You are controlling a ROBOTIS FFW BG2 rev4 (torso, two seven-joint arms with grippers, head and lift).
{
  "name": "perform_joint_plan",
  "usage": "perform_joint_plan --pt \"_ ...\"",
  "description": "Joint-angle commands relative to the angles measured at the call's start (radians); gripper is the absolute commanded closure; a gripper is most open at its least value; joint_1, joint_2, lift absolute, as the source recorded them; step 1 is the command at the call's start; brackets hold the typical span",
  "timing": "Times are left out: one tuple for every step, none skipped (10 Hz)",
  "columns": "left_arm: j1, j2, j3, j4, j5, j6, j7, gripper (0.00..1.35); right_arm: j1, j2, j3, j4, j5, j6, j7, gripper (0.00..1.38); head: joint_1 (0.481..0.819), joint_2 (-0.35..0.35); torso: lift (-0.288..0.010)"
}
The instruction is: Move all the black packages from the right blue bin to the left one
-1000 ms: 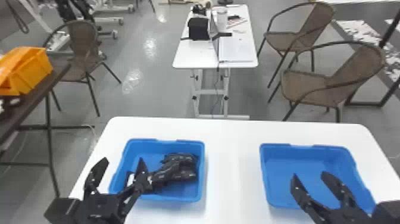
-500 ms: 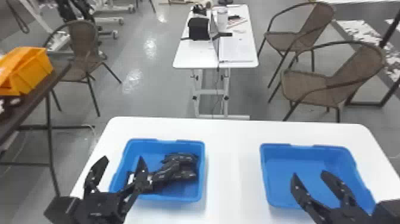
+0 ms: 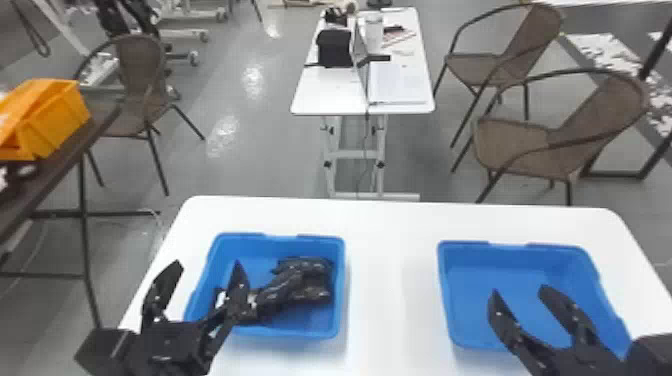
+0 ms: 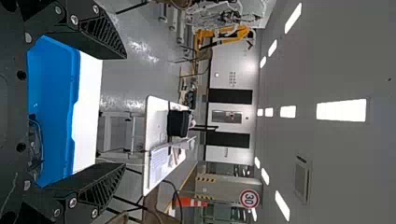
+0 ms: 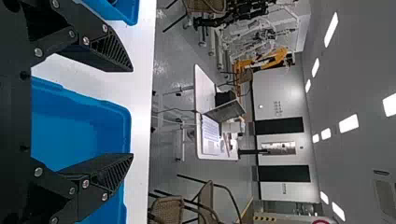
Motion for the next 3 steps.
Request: perform_joint_plan --pt "-0.004 -0.003 -0.001 0.001 -0.003 -0.001 0.0 0.22 -0.001 0.0 0.0 0.002 -0.001 0.0 0.002 0.42 0.695 0.092 0.0" --pt "-0.004 -0.003 -0.001 0.001 -0.005 -0.002 0.0 0.22 -0.001 0.0 0.0 0.002 -0.001 0.0 0.003 0.42 0.695 0.091 0.0" --pt "-0.004 -0.003 0.0 0.001 -0.005 -0.004 0.0 0.22 -0.001 0.0 0.0 0.002 0.0 0.0 0.003 0.42 0.695 0.091 0.0"
